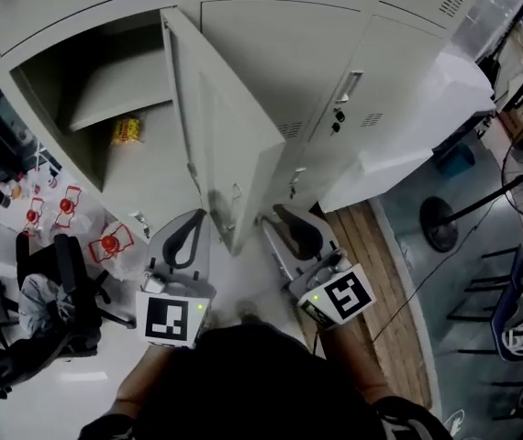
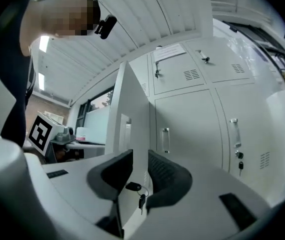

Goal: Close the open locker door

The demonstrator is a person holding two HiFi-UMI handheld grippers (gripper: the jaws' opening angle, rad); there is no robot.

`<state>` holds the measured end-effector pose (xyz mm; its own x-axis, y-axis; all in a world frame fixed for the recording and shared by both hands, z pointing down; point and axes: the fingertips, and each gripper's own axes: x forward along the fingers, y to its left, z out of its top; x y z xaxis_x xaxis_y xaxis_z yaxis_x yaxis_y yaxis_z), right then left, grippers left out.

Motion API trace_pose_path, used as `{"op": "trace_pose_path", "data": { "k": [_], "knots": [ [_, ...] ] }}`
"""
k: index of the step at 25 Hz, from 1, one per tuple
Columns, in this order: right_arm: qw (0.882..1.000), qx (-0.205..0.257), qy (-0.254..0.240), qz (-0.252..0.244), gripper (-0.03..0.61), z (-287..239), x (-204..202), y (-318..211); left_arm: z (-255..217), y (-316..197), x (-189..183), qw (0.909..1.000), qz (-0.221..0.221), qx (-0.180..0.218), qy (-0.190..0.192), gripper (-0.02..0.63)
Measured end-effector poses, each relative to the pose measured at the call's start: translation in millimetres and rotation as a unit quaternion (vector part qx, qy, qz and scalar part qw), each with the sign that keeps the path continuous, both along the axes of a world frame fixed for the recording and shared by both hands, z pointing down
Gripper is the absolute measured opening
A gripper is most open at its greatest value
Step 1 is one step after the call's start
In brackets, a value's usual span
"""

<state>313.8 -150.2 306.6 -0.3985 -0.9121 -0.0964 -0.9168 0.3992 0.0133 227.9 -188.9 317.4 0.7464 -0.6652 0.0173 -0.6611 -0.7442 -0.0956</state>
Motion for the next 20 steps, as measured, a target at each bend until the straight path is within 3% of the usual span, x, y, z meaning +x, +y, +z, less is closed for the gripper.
{"op": "trace_pose_path", "data": {
  "k": [4, 7, 11, 15, 20],
  "knots": [
    [0.996, 0.005, 0.002, -0.09, 0.094, -5.3, -0.4, -3.5, -2.8, 0.7, -7.8, 0.9984, -0.056, 0.003, 0.006, 0.0],
    [0.986, 0.009, 0.009, -0.165, 0.094, -6.6, -3.2, -2.8, -3.9, 5.9, -16.4, 0.9953, -0.096, 0.009, 0.002, 0.0],
    [0.967, 0.005, 0.016, -0.252, 0.097, -8.4, -8.7, 1.1, -5.7, 14.6, -25.8, 0.9901, -0.14, 0.015, 0.0, 0.0],
    [0.94, -0.001, 0.024, -0.339, 0.118, -9.4, -19.9, 6.8, -5.5, 23.3, -35.3, 0.9833, -0.181, 0.017, -0.001, 0.0],
    [0.915, -0.003, 0.039, -0.401, 0.149, -6.8, -34.6, 8.7, -3.0, 38.4, -41.9, 0.9766, -0.214, 0.017, -0.004, 0.0]
  ]
}}
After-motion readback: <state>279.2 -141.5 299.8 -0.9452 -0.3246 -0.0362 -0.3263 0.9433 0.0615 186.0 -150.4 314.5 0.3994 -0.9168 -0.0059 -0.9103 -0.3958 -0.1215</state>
